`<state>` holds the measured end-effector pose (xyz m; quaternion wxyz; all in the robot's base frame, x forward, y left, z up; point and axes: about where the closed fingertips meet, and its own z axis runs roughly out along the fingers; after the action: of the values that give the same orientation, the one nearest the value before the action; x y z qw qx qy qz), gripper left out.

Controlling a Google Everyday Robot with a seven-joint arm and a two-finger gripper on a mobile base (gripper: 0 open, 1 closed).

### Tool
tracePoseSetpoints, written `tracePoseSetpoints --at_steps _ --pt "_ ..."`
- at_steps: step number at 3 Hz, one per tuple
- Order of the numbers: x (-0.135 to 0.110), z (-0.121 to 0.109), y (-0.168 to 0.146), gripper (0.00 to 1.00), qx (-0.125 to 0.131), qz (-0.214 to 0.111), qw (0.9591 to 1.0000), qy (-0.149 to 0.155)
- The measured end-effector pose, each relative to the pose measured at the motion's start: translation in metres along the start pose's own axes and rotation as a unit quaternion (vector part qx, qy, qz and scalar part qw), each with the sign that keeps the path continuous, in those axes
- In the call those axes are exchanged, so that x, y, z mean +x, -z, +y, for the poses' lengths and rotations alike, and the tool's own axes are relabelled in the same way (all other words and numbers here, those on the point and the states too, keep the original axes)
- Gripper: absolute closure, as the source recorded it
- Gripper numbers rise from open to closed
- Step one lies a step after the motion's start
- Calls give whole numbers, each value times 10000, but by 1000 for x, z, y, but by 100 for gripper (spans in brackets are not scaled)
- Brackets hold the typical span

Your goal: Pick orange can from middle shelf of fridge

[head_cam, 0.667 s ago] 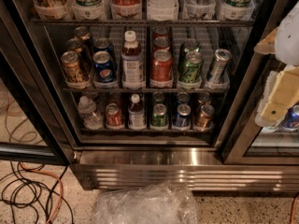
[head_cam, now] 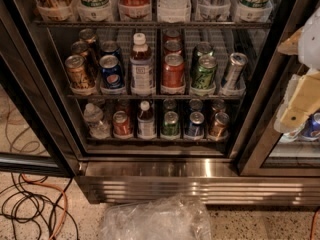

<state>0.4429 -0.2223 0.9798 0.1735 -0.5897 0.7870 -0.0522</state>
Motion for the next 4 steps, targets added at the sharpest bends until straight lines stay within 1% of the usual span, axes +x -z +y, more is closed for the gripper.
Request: tracePoseSetpoints --at_steps 1,2,3,4 --pt "23 0 -33 0 -13 -365 9979 -539" --pt "18 -8 -24 0 272 -867 9921 -862" --pt "15 -9 -25 0 269 -860 9925 -826" --pt "2 10 -59 0 -37 -1198 9855 -1200"
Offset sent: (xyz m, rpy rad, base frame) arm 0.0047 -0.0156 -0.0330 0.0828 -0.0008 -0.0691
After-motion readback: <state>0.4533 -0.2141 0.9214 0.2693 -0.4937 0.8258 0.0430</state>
